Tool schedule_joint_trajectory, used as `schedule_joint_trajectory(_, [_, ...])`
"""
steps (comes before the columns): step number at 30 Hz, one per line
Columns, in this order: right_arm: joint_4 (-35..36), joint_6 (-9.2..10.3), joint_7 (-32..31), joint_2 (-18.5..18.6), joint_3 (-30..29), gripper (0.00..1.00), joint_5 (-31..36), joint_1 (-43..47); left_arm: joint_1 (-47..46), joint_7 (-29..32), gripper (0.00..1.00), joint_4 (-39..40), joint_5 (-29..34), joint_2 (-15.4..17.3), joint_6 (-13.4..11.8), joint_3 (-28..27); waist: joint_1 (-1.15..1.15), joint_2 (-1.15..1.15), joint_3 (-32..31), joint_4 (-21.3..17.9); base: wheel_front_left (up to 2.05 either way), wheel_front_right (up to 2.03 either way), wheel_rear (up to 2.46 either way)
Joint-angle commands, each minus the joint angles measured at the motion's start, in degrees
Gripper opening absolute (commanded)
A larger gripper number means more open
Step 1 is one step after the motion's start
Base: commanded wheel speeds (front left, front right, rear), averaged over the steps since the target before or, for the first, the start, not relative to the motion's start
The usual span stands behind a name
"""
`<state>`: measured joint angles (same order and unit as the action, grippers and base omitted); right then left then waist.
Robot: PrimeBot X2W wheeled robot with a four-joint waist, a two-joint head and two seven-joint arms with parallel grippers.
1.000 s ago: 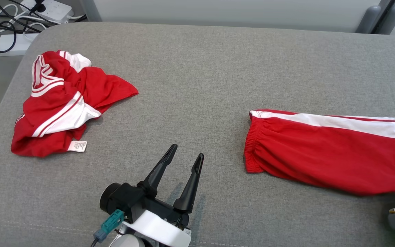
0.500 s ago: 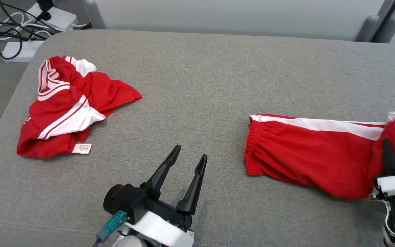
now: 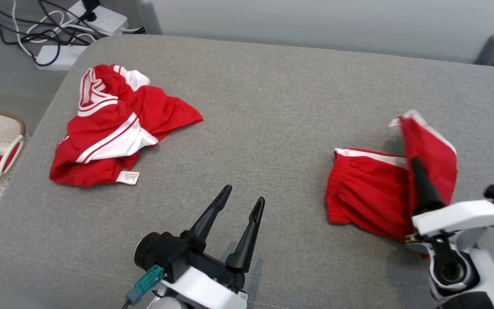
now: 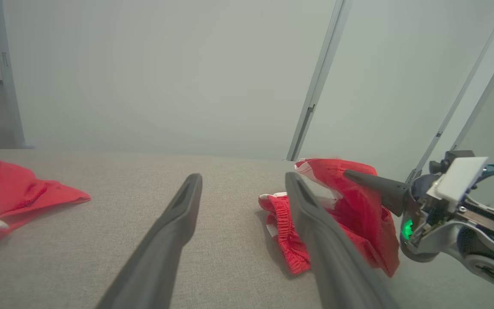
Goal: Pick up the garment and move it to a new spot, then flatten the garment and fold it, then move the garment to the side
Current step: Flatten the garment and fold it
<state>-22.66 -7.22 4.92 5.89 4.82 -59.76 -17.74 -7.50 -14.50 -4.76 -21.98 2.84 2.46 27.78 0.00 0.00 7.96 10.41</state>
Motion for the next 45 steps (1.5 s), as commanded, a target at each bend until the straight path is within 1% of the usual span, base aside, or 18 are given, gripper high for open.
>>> schedule_joint_trajectory(1, [1.9, -0.26, -1.1, -0.7, 2.2, 0.0, 0.7, -2.2, -1.8, -0.5, 1.0, 1.2, -1.1, 0.0, -0.4, -1.5, 0.0, 0.0, 0.3, 0.8, 0.0, 0.0, 0.0])
schedule_joint_trajectory(9, [-1.4, -0.26, -2.1, -2.5, 7.3, 0.0, 3.4, -3.4, -2.6, -0.5, 1.0, 1.3, -2.0, 0.0, -0.7, -0.6, 0.0, 0.0, 0.8, 3.5, 0.0, 0.0, 0.0])
schedule_joint_trajectory(17, [-3.5, -0.26, -2.0, -2.9, 11.1, 0.0, 3.4, -2.6, -2.2, -0.5, 1.0, 1.3, -2.2, 0.0, -0.9, -0.9, 0.0, 0.0, 0.9, 4.2, 0.0, 0.0, 0.0])
schedule_joint_trajectory(18, [-4.0, -0.26, -2.0, -2.9, 11.4, 0.02, 3.6, -2.6, -2.2, -0.5, 1.0, 1.4, -2.2, 0.0, -0.9, -0.9, 0.0, 0.0, 0.9, 4.2, 0.0, 0.0, 0.0])
schedule_joint_trajectory(19, [-4.5, -0.26, -1.8, -3.0, 11.7, 0.46, 3.7, -2.7, -2.2, -0.5, 1.0, 1.4, -2.2, 0.0, -0.9, -0.9, 0.0, 0.0, 0.8, 4.2, 0.0, 0.0, 0.0])
schedule_joint_trajectory(20, [-4.9, -0.26, -1.5, -3.0, 11.8, 1.0, 3.8, -2.8, -2.3, -0.5, 1.0, 1.4, -2.2, 0.0, -0.9, -0.9, 0.0, 0.0, 0.8, 4.2, 0.0, 0.0, 0.0])
schedule_joint_trajectory(23, [-5.7, -0.26, -1.0, -3.0, 12.9, 1.0, 3.5, -3.0, -2.4, -0.5, 1.0, 1.5, -2.2, 0.0, -1.0, -1.0, 0.0, 0.0, 0.8, 4.1, 0.0, 0.0, 0.0])
schedule_joint_trajectory(29, [-5.5, -0.26, -0.4, -3.0, 16.9, 1.0, 0.6, -2.4, -2.2, -0.5, 1.0, 1.4, -2.2, 0.0, -1.2, -1.3, 0.0, 0.0, 0.3, 3.7, 0.0, 0.0, 0.0])
schedule_joint_trajectory(33, [-5.5, -0.26, -1.0, -3.0, 20.1, 1.0, -2.2, -1.4, -2.0, -0.5, 1.0, 1.4, -2.3, 0.0, -1.2, -1.6, 0.0, 0.0, -0.2, 3.2, 0.0, 0.0, 0.0])
schedule_joint_trajectory(34, [-5.5, -0.26, -1.0, -3.0, 20.1, 1.0, -2.2, -1.4, -2.0, -0.5, 1.0, 1.4, -2.3, 0.0, -1.2, -1.6, 0.0, 0.0, -0.2, 3.2, 0.0, 0.0, 0.0])
schedule_joint_trajectory(38, [-4.8, -0.26, -1.5, -3.0, 23.1, 1.0, -3.7, -0.8, -1.8, -0.5, 1.0, 1.2, -2.1, 0.0, -1.2, -1.9, 0.0, 0.0, -0.8, 2.4, 0.0, 0.0, 0.0])
schedule_joint_trajectory(42, [-2.3, -0.26, 0.3, -2.8, 24.3, 1.0, -1.3, -0.8, -1.4, -0.5, 1.0, 1.2, -1.9, 0.0, -1.3, -2.4, 0.0, 0.0, -1.7, 1.2, 0.0, 0.0, 0.0])
schedule_joint_trajectory(45, [0.1, -0.26, 2.9, -0.9, 24.4, 1.0, 3.1, -0.5, -0.8, -0.5, 1.0, 1.0, -1.7, 0.0, -1.5, -3.0, 0.0, 0.0, -2.8, 0.0, 0.0, 0.0, 0.0])
